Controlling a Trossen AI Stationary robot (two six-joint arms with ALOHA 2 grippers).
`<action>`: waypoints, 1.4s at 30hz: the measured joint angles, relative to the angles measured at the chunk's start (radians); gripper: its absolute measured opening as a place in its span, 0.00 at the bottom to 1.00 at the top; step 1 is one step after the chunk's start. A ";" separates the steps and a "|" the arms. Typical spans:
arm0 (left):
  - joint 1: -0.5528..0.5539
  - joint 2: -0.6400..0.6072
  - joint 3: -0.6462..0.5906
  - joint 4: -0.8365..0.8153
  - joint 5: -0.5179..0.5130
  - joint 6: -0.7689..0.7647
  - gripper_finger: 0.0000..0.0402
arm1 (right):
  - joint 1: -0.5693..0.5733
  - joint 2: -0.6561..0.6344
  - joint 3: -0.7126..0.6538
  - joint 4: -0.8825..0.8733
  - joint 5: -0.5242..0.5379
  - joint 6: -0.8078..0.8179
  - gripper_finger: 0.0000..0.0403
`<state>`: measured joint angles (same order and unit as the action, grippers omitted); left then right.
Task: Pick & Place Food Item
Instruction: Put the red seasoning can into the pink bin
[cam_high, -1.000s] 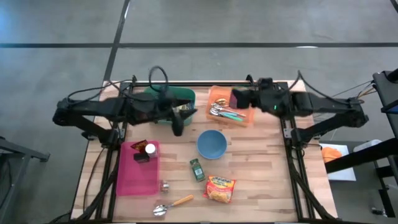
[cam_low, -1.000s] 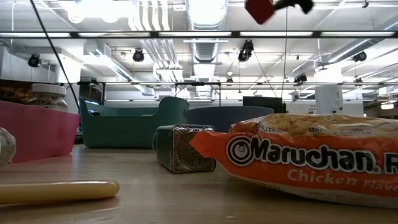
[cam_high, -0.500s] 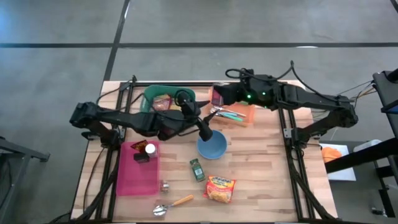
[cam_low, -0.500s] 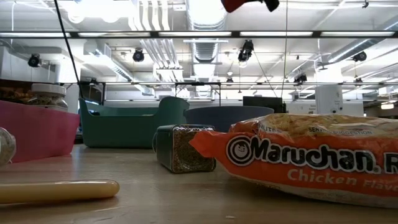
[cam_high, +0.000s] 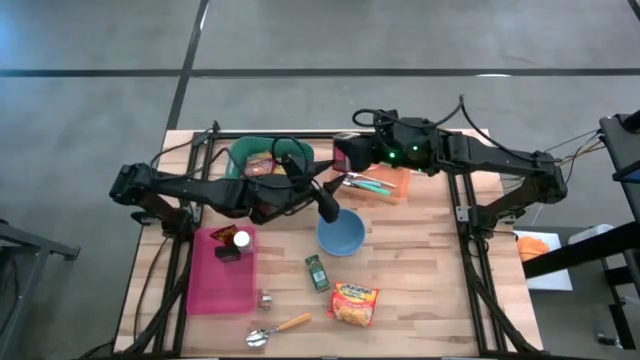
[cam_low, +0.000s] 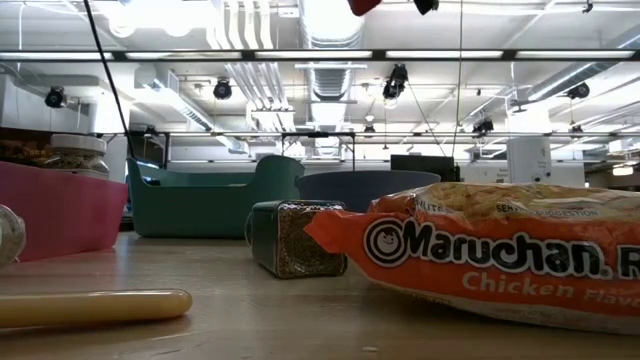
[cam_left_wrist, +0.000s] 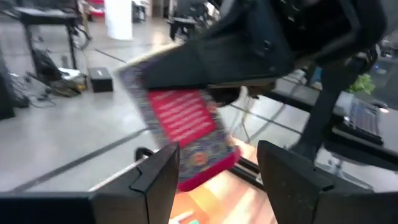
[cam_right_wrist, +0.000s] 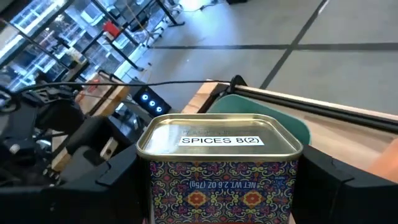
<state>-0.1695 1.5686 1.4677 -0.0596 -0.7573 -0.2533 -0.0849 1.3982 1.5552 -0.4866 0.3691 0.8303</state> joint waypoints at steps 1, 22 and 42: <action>-0.004 -0.011 0.000 0.001 -0.020 0.011 0.55 | 0.000 -0.002 0.008 0.000 0.005 0.000 0.69; -0.021 -0.060 0.000 0.386 -0.266 0.617 0.55 | -0.027 0.103 0.265 0.240 -0.005 0.112 0.69; -0.019 -0.061 0.000 0.493 -0.148 0.704 0.55 | -0.031 0.277 0.615 0.041 -0.065 0.007 0.69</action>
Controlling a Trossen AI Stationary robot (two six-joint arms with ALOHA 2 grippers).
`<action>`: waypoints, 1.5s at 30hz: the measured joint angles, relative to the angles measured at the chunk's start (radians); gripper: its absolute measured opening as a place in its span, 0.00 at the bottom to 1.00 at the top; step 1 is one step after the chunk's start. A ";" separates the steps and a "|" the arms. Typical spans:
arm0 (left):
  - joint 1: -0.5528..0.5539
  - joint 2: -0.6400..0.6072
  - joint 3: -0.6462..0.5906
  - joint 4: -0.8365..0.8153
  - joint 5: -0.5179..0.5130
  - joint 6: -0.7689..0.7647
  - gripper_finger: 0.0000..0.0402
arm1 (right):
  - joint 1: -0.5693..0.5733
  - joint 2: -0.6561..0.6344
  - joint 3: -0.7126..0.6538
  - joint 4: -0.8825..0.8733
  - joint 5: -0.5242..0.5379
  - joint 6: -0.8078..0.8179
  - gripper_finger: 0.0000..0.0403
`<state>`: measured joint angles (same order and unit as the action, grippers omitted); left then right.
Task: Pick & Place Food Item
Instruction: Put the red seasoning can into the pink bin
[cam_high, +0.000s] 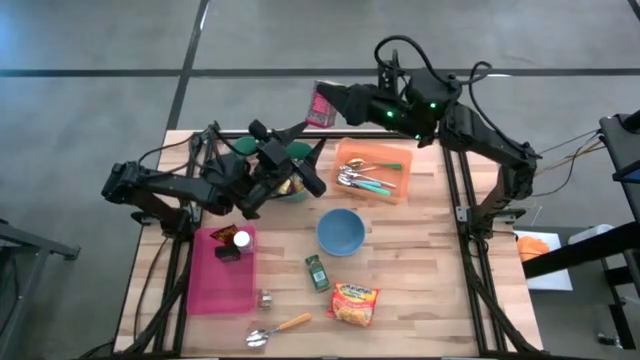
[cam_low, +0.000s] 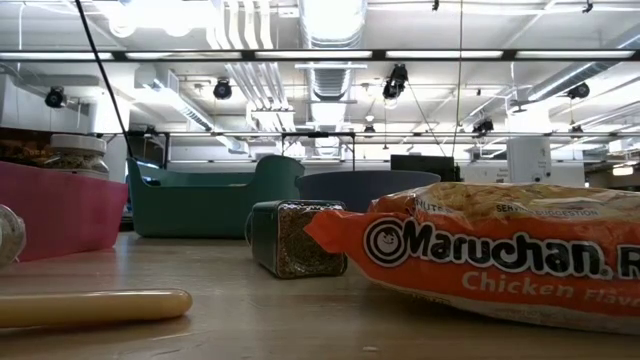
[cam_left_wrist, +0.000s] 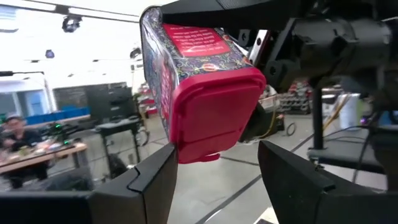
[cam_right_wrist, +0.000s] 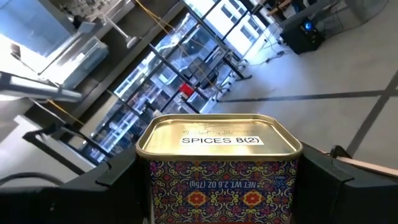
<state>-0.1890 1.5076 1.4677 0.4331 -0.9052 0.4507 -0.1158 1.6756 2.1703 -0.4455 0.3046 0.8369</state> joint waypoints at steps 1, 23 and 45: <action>0.000 -0.001 0.000 -0.001 0.011 0.000 0.55 | 0.000 -0.005 0.000 -0.011 -0.001 -0.001 0.69; 0.005 -0.001 0.000 0.014 0.008 0.040 0.97 | 0.011 -0.011 -0.006 -0.023 0.001 0.023 0.69; 0.031 0.001 0.000 0.077 0.094 0.047 0.90 | 0.024 -0.007 -0.054 0.018 -0.066 0.053 0.69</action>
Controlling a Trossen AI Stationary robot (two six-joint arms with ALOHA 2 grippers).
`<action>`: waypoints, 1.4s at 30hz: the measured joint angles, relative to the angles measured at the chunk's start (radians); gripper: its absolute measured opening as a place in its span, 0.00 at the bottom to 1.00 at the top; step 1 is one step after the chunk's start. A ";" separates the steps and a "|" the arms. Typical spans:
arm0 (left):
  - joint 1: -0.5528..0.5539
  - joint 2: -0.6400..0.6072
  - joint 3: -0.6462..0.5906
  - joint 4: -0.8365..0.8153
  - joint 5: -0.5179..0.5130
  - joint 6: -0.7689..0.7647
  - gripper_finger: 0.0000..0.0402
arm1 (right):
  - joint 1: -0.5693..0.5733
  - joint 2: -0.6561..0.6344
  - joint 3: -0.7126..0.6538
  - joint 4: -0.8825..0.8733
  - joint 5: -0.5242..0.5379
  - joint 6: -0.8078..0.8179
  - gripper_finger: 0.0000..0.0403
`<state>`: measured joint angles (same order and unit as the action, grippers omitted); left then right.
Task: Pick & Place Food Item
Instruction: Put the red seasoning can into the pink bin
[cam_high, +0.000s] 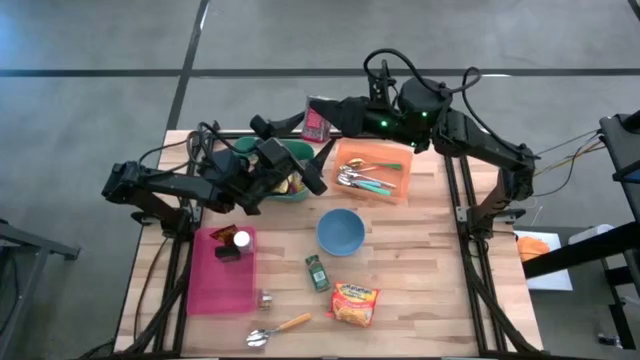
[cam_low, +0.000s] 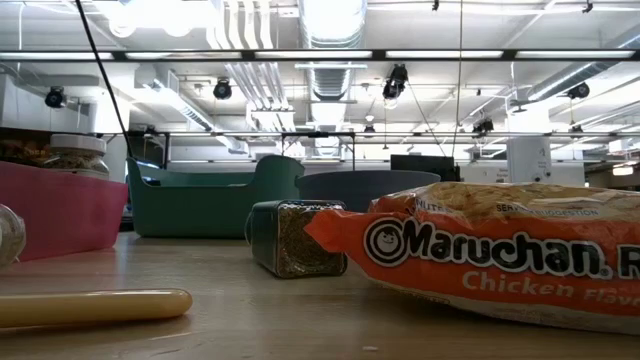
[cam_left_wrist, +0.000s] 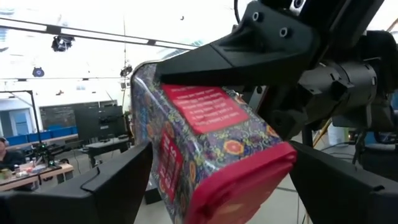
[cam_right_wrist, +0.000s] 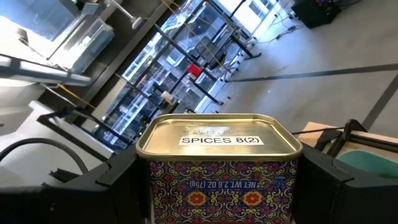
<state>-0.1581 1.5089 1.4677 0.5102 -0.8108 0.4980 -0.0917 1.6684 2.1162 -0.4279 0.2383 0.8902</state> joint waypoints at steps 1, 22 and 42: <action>0.000 0.000 0.000 -0.003 0.000 0.000 0.90 | 0.000 0.000 0.000 -0.001 -0.002 0.000 0.69; 0.010 0.000 0.000 -0.005 -0.024 0.026 0.52 | -0.003 -0.002 0.000 0.019 -0.031 -0.022 0.71; -0.031 -0.051 0.001 -0.117 -0.057 -0.063 0.50 | -0.005 -0.012 0.000 0.005 -0.068 -0.128 0.93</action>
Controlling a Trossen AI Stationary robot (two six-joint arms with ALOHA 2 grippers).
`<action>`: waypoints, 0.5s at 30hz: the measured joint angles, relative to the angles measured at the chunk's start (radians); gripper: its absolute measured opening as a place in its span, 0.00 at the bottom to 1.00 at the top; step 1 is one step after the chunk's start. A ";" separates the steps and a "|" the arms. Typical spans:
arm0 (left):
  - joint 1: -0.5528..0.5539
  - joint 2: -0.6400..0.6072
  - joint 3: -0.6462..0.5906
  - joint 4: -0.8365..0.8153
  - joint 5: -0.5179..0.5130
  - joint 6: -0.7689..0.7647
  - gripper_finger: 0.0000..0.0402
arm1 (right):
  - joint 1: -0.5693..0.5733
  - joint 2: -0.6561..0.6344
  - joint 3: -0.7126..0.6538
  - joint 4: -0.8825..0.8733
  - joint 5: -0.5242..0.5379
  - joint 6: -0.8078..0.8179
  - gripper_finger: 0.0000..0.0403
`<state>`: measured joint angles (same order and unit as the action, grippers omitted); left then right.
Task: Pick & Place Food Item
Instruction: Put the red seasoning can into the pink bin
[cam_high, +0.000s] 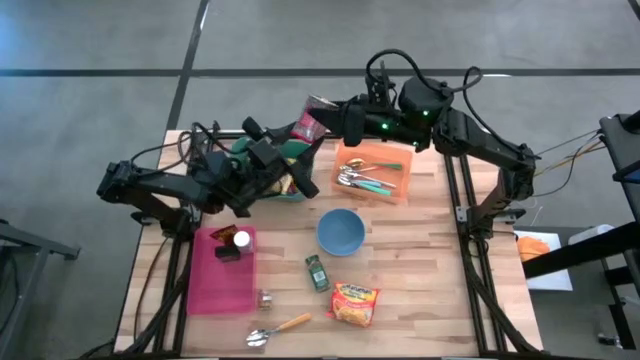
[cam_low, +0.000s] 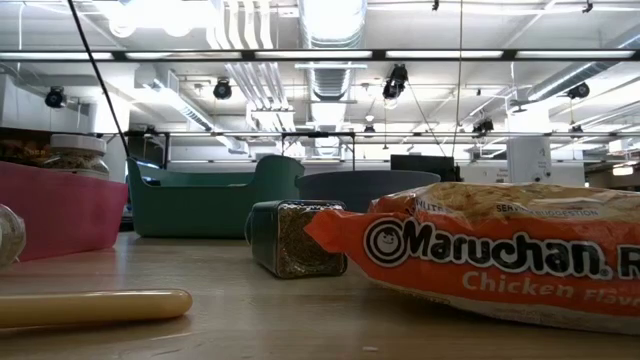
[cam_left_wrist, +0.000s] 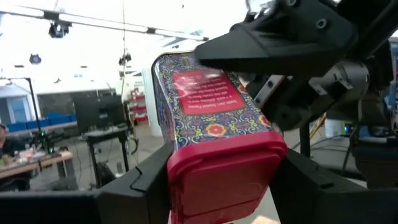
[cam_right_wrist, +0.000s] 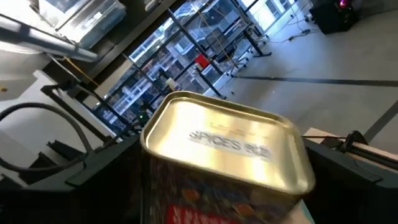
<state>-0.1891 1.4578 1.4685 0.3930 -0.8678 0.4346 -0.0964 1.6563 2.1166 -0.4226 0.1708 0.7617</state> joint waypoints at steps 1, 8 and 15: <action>-0.004 -0.017 0.000 -0.037 -0.008 -0.019 0.50 | -0.001 -0.005 0.000 -0.004 0.001 -0.004 0.93; -0.010 -0.116 -0.002 -0.298 -0.041 -0.271 0.50 | -0.019 -0.027 0.005 0.011 0.015 -0.028 0.93; -0.011 -0.227 -0.001 -0.660 0.019 -0.557 0.50 | -0.031 -0.054 0.003 -0.095 0.013 -0.090 0.93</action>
<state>-0.1998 1.2312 1.4673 -0.2672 -0.8488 -0.1228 -0.1273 1.6024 2.1193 -0.5178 0.1833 0.6715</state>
